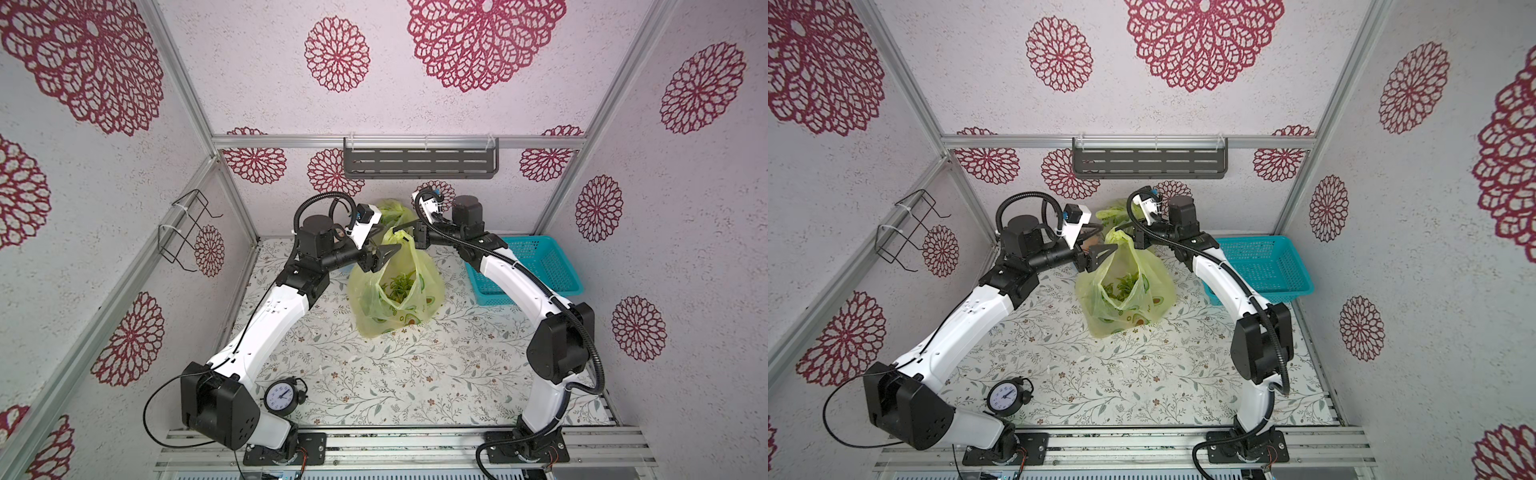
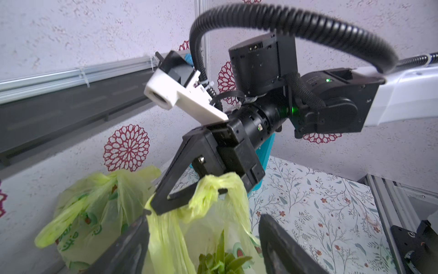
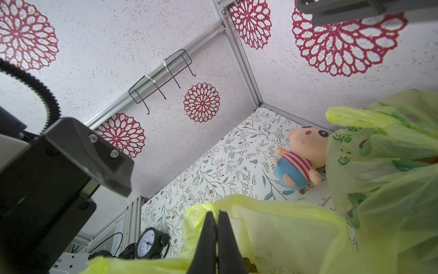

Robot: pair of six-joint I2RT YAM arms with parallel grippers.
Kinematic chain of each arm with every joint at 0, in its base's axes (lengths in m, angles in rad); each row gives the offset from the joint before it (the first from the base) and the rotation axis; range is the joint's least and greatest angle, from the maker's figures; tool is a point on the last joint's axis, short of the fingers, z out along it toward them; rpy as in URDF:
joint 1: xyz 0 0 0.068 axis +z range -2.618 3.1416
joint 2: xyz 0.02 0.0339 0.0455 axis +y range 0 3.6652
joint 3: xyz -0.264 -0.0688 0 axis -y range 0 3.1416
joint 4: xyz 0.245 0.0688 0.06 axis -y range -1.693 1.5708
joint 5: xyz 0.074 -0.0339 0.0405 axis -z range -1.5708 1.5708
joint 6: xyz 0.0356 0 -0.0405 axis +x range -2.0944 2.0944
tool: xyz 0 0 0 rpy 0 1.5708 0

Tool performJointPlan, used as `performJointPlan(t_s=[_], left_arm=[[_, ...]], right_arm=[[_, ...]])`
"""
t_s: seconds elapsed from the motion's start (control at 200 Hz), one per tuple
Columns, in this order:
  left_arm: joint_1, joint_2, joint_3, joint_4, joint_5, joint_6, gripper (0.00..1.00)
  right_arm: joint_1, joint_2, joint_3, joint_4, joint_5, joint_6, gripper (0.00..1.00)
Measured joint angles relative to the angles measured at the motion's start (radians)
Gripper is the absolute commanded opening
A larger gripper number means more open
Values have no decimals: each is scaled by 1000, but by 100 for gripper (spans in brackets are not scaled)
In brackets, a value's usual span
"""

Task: Place the pineapple into a plastic bag & tie a knot
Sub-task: Cross the plastic bag at the center of the board.

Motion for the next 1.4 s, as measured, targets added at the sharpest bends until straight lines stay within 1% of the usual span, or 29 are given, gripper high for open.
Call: performJointPlan(t_s=[0.165, 0.285, 0.355, 0.425, 0.525, 0.56, 0.575, 0.58, 0.686, 0.796, 0.911, 0.986, 1.066, 1.206, 1.401], left_arm=[[0, 73, 66, -23, 35, 20, 66], [0, 109, 87, -52, 87, 26, 62], [0, 120, 93, -63, 116, 23, 49], [0, 127, 101, -73, 136, 29, 40], [0, 131, 113, -77, 144, 27, 18], [0, 131, 117, -78, 146, 24, 7], [0, 131, 119, -79, 147, 30, 0], [0, 131, 119, -79, 148, 29, 0], [0, 131, 121, -75, 147, 24, 0], [0, 122, 97, -65, 107, 13, 0], [0, 66, -22, -24, 25, -31, 0], [0, 17, -109, 3, -34, -80, 0], [0, -20, -164, 25, -80, -134, 0], [0, -39, -185, 53, -133, -214, 0], [0, -39, -185, 61, -177, -273, 0]], right_arm=[[0, 0, 0, 5, -1, 7, 0], [0, 0, 0, 5, -1, 7, 0], [0, 0, 0, 5, -1, 7, 0], [0, -1, 0, 5, -1, 8, 0], [0, -3, 0, 5, -4, 8, 0], [0, -5, 0, 5, -4, 8, 0], [0, -5, 0, 5, -4, 8, 0], [0, -5, 0, 5, -5, 8, 0], [0, -7, 0, 4, -2, 7, 0], [-3, -19, -5, -2, 20, 8, 0], [-13, -56, -16, -34, 68, 18, 0], [-18, -83, -16, -54, 99, 33, 0], [-18, -113, -24, -69, 114, 51, 0], [-2, -192, -93, -86, 139, 77, 0], [34, -332, -241, -92, 176, 94, 0]])
